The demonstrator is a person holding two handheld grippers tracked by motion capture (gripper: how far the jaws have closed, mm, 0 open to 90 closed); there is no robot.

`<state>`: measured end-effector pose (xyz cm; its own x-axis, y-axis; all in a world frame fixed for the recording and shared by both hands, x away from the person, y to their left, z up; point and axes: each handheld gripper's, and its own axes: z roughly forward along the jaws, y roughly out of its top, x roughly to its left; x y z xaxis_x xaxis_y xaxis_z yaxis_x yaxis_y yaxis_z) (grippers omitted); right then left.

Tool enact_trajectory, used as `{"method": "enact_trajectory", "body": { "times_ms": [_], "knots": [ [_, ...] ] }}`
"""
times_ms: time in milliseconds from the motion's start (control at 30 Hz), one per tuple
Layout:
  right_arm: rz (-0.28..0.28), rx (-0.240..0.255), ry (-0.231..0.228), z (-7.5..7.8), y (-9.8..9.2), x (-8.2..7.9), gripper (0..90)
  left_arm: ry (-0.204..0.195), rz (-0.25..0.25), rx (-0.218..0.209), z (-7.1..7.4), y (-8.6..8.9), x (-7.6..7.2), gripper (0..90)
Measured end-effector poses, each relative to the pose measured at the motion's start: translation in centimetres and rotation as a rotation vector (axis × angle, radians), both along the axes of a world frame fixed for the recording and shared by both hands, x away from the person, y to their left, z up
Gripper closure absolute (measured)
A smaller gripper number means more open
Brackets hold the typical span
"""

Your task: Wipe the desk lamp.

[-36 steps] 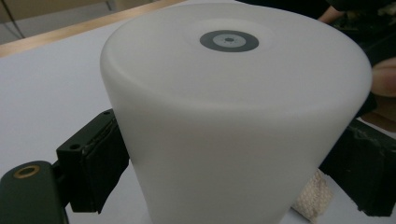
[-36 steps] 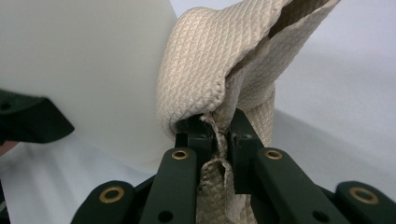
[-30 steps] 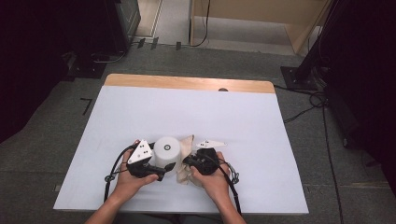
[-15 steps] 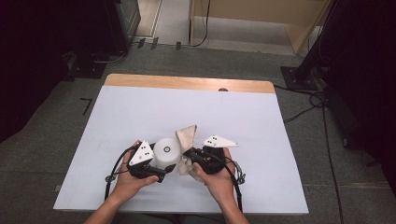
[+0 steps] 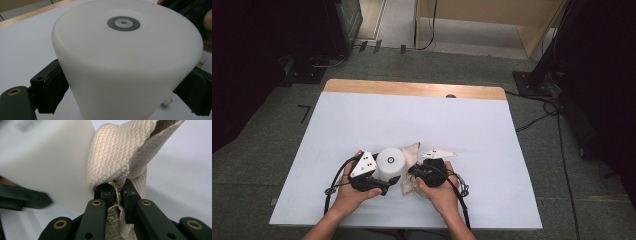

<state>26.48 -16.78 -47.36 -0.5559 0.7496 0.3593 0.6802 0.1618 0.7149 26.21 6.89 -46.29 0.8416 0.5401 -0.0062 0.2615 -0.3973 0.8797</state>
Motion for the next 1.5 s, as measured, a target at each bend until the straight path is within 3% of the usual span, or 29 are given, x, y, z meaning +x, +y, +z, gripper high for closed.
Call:
{"method": "enact_trajectory", "body": {
  "times_ms": [200, 400, 567, 800, 967, 1167, 1300, 1500],
  "knots": [
    [-0.008, -0.027, 0.060, -1.6, 0.2, 0.4, 83.3, 0.000, 0.003, -0.001, 0.0, 0.0, 0.0, 8.4],
    [-0.011, -0.031, 0.070, -1.8, 0.3, 0.5, 83.2, 0.012, 0.028, 0.000, 0.1, 0.0, -0.3, 8.2],
    [-0.006, -0.029, 0.069, -1.9, 0.2, 0.5, 83.0, 0.018, 0.124, -0.016, 0.3, -0.1, -1.2, 2.7],
    [-0.007, -0.031, 0.066, -1.9, 0.3, 0.5, 82.9, -0.013, 0.300, 0.035, 0.6, -2.1, -2.9, 2.2],
    [-0.011, -0.030, 0.065, -1.9, 0.4, 0.5, 82.9, -0.012, 0.344, 0.046, 0.2, -2.7, -3.0, 6.2],
    [-0.013, -0.031, 0.063, -1.9, 0.4, 0.4, 82.9, -0.006, 0.286, 0.043, 0.3, -2.1, -2.5, 8.3],
    [-0.013, -0.020, 0.051, -1.6, 0.3, 0.3, 82.8, -0.024, 0.174, 0.046, 0.3, -1.2, -1.6, 8.4],
    [-0.007, 0.033, -0.010, 0.9, -0.1, -0.3, 82.9, -0.014, 0.068, 0.025, 0.2, -0.2, -0.6, 8.5]
  ]
}}
